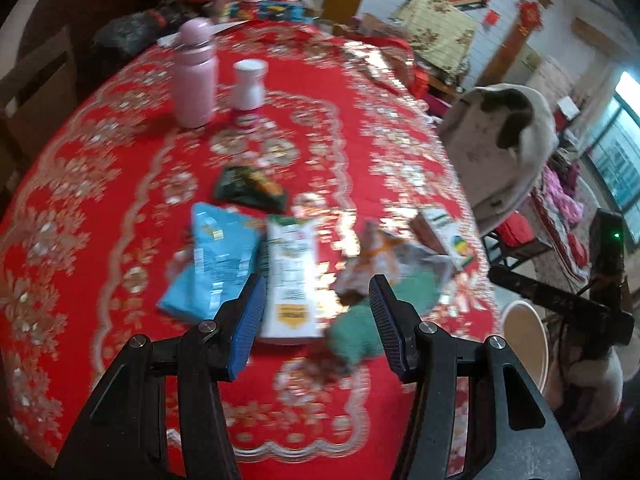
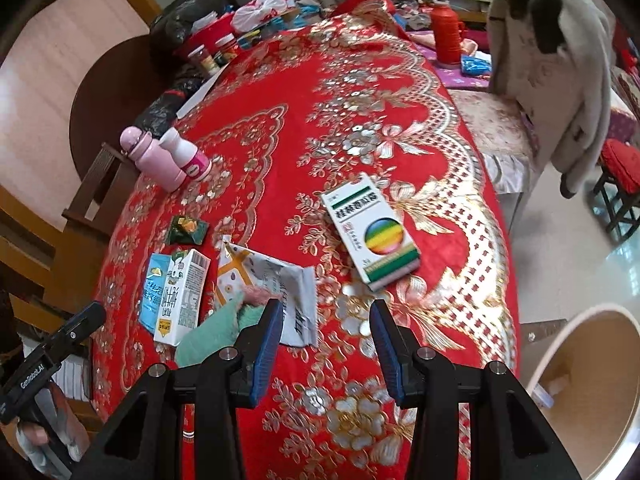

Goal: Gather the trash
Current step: 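Grasp the blue snack bag with left tool while right tool grasps green towel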

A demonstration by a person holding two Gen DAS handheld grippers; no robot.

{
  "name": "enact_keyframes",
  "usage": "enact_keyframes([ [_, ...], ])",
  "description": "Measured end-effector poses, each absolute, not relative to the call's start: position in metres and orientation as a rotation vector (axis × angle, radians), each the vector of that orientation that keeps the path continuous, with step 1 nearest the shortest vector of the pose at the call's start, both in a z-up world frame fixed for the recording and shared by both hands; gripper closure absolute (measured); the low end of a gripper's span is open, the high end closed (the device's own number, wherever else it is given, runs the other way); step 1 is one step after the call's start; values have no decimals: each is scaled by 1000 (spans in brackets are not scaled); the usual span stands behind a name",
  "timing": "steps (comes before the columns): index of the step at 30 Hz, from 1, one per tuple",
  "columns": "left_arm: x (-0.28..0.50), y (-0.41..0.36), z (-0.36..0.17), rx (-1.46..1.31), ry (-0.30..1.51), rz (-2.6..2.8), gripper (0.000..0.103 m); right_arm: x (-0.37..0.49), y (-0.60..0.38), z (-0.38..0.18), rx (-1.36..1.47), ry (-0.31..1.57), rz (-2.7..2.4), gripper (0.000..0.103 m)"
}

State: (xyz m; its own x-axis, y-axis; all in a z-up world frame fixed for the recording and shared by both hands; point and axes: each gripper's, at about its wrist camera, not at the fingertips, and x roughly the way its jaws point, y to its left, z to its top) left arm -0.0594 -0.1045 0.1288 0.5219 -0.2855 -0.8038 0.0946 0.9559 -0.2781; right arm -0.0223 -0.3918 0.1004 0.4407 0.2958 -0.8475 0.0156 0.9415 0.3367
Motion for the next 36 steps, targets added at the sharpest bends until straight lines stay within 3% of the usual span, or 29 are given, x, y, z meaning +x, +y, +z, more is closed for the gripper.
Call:
enact_keyframes([
  [14,-33,-38,78,-235,1122,-146,51,10,-335,79,278,1191,269,59],
  [18,-19,-38,65,-235,1151,-162,51,2,-320,78,277,1216,291,58],
  [20,-10,-43,59,-221,1164,-178,51,-4,-316,75,298,1235,298,48],
  [22,-1,-48,51,-205,1190,-203,51,-11,-312,71,324,1254,293,45],
  [36,24,-72,27,-97,1227,-238,44,-16,-276,31,527,1317,251,44],
])
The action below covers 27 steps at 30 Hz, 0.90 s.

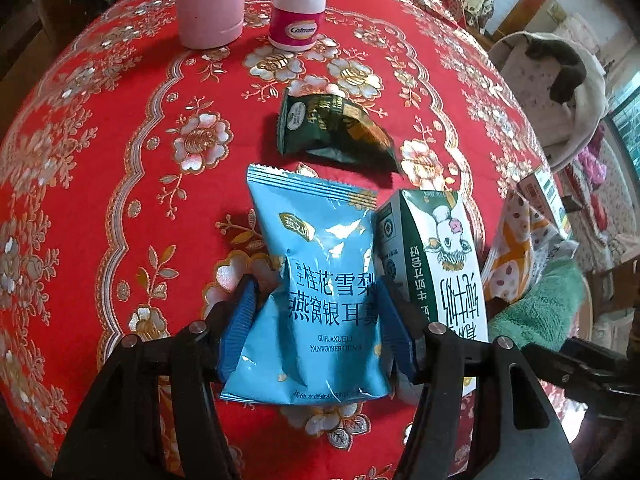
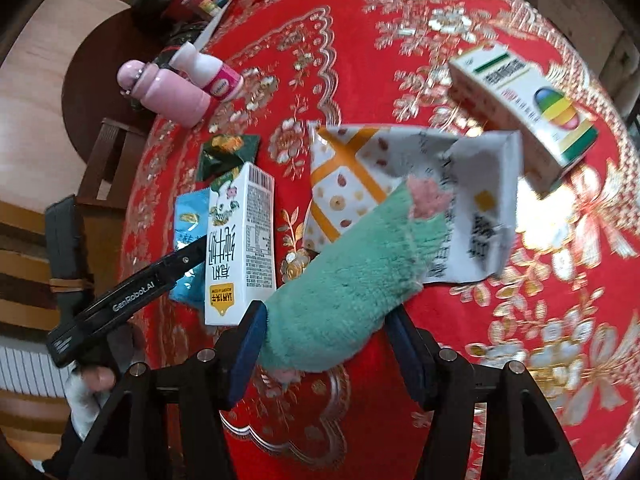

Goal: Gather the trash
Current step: 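Grasp the blue snack bag with left tool while right tool grasps green towel, then carry the blue snack bag and green towel over the bucket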

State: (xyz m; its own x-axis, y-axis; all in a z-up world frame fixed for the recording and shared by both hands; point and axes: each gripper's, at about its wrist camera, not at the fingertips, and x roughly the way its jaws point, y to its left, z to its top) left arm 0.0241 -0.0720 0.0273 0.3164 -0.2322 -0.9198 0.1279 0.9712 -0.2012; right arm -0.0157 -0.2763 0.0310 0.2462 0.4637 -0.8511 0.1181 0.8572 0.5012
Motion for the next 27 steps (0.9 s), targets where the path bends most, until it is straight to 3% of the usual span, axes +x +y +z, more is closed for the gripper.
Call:
enact_keyframes([
  [3,20,-72,27,-81,1217,-243,46,-15,-271,28,543,1291,248,46],
  [5,18,-67,27,-112,1219,-244,56,-17,-272,29,555,1275,257,59],
  [7,17,-59,29,-160,1233,-254,69,-20,-275,36,544,1259,276,62],
  [9,13,-52,34,-187,1229,-241,72,-23,-277,44,518,1242,294,62],
  [18,-17,-47,91,-202,1097,-220,72,-40,-305,80,487,1162,316,62],
  [27,-47,-116,130,-165,1034,-336,72,-75,-360,95,460,1122,230,62],
])
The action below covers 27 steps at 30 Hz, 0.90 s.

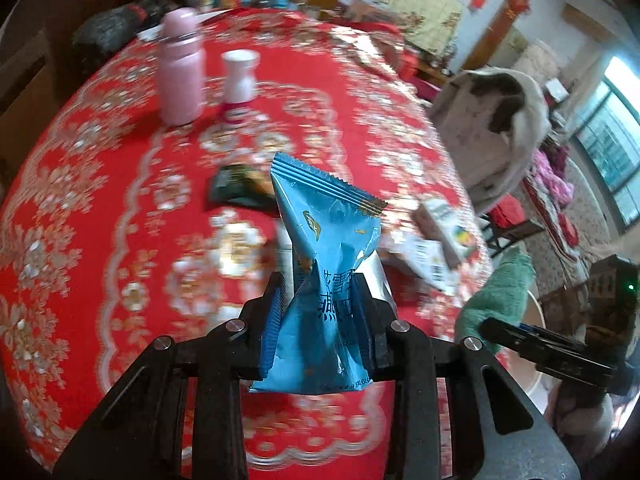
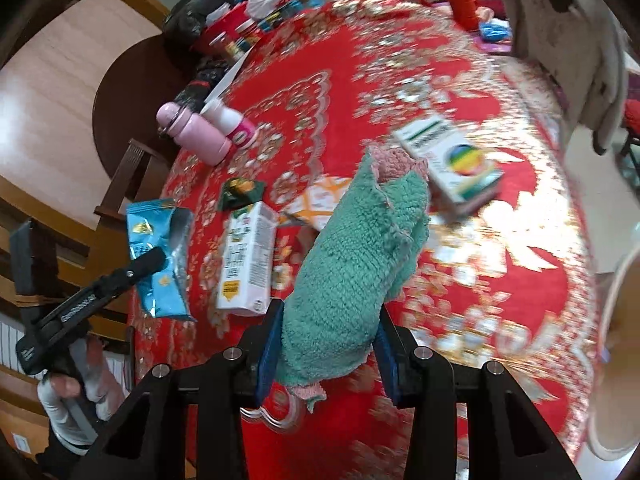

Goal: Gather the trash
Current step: 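Carry the blue snack bag and green towel over the bucket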

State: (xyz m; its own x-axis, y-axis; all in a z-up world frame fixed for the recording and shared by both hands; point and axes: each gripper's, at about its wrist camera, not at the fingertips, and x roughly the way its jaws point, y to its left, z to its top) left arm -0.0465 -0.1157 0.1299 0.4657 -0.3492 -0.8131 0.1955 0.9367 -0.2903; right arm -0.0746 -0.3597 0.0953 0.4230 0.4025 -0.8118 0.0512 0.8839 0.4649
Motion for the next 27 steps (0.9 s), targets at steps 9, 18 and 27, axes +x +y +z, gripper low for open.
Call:
enact_keyframes([
  [9,-72,-233,141,-55,1025,-536,72,-121,-443,102,501,1093,65,62],
  [18,-101,-342,127,51,1066,-724,72,-177,-527,92,547,1090,-142,62],
  [27,-122,-422,106,118,1123,-849,72,-222,-587,83,599,1088,-289,62],
])
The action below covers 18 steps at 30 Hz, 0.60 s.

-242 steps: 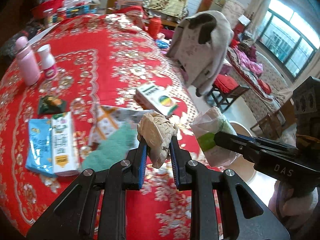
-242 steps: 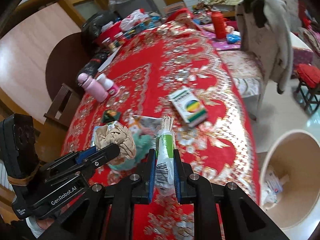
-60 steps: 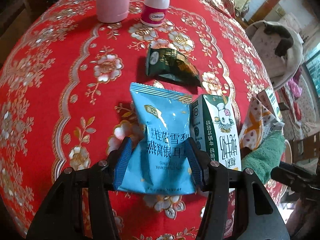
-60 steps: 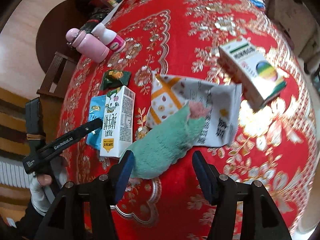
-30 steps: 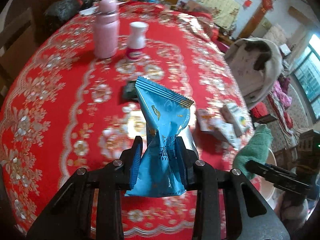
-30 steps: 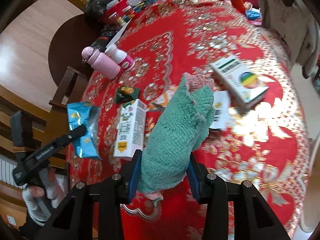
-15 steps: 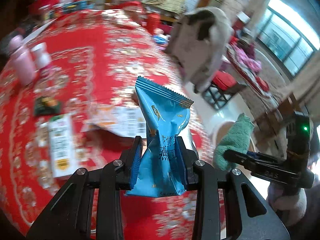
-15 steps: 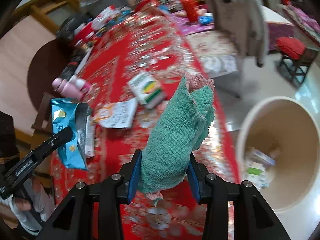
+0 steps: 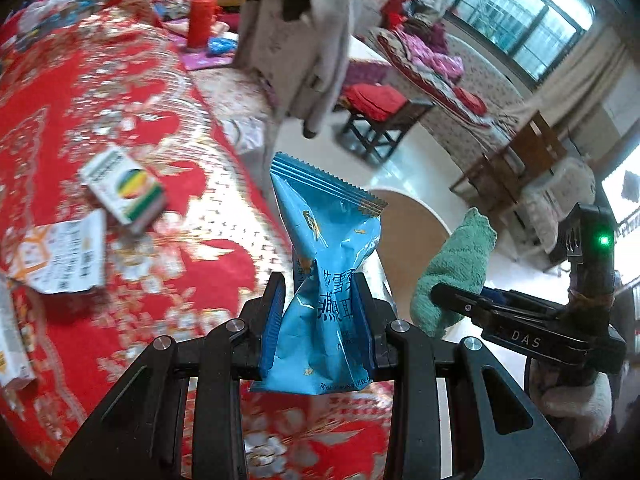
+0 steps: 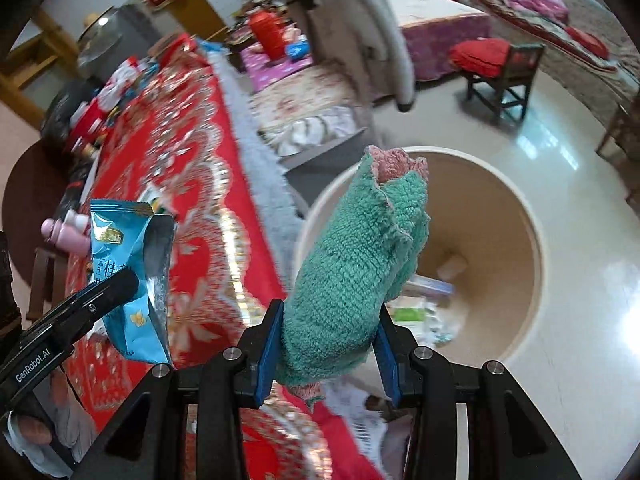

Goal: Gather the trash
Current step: 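Carry the blue snack bag and green towel over the bucket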

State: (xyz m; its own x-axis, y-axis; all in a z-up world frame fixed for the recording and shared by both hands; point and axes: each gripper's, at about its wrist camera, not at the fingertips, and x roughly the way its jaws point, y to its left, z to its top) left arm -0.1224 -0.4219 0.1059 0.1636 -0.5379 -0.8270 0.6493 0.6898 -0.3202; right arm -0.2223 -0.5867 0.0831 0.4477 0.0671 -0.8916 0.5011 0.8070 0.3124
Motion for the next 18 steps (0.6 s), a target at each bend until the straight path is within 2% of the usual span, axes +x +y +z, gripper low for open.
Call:
enact_keyframes([
  [18,-133,-488,74,166,1185,-895,72,-248,-627,71,638,1099,-371,62],
])
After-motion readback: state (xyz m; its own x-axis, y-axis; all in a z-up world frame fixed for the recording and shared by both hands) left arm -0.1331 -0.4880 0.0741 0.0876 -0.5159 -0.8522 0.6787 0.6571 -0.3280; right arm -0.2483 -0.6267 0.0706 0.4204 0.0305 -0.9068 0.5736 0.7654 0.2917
